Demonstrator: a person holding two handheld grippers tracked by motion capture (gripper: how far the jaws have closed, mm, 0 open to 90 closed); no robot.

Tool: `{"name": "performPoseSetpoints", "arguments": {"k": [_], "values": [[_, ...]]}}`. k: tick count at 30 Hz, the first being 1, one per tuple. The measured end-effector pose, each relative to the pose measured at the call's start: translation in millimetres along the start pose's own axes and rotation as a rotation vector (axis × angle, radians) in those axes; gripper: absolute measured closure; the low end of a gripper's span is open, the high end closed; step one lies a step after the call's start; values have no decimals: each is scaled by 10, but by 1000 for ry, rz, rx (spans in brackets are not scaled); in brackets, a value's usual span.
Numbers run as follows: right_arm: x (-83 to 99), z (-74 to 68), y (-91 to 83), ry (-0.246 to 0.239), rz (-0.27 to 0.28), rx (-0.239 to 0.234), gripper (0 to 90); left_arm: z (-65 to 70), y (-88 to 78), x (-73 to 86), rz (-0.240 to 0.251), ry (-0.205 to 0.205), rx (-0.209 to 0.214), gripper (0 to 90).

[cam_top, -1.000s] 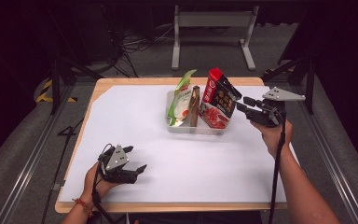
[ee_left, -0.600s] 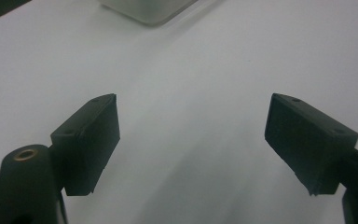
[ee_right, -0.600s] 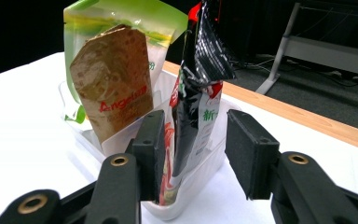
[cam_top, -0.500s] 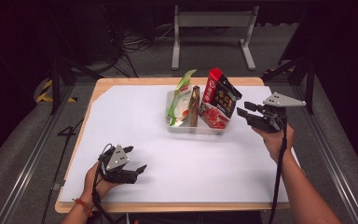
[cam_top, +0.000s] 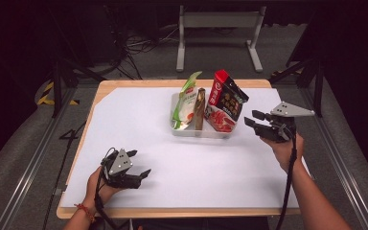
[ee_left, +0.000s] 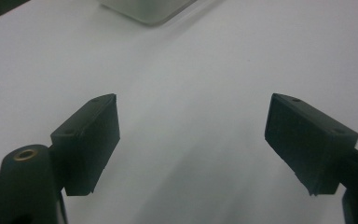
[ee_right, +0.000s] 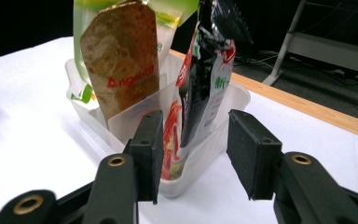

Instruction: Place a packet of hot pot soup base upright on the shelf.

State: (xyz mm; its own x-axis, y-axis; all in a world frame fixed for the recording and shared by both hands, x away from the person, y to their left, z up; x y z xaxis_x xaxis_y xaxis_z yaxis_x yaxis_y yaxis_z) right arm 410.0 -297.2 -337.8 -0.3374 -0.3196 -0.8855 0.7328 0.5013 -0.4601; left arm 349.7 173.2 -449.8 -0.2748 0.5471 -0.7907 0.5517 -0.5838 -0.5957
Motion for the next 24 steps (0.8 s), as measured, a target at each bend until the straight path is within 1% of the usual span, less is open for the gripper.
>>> {"name": "performPoseSetpoints", "arguments": {"k": [3,10,16,20,24], "values": [[31,-13,-13,-14,-6,-3,551,3,1,-1,-1,1,1,186],[103,-66,-43,-69,-23,0,521,3,2,-1,-1,2,1,185],[175,-127,-69,-126,-46,7,496,5,4,-2,-3,2,2,186],[230,-162,-80,-154,-60,6,469,7,6,-2,-6,3,3,186],[289,-200,-84,-189,-82,22,407,6,6,-2,-6,3,3,186]]}}
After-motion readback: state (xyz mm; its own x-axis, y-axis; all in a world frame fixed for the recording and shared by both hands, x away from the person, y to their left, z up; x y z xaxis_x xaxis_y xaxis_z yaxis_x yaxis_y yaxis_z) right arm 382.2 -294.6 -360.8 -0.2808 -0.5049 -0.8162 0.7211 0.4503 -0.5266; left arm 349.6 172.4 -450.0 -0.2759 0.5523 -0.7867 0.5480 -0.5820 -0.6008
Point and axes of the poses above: each handheld gripper's, and its own axes: y roughly forward along the jaws, x roughly out of its underside, z roughly to its right, the point moved 1 cm from there along y, roughly forward along the jaws, and after that the axes turned 3 degrees about -z, right-handed, at the moved point
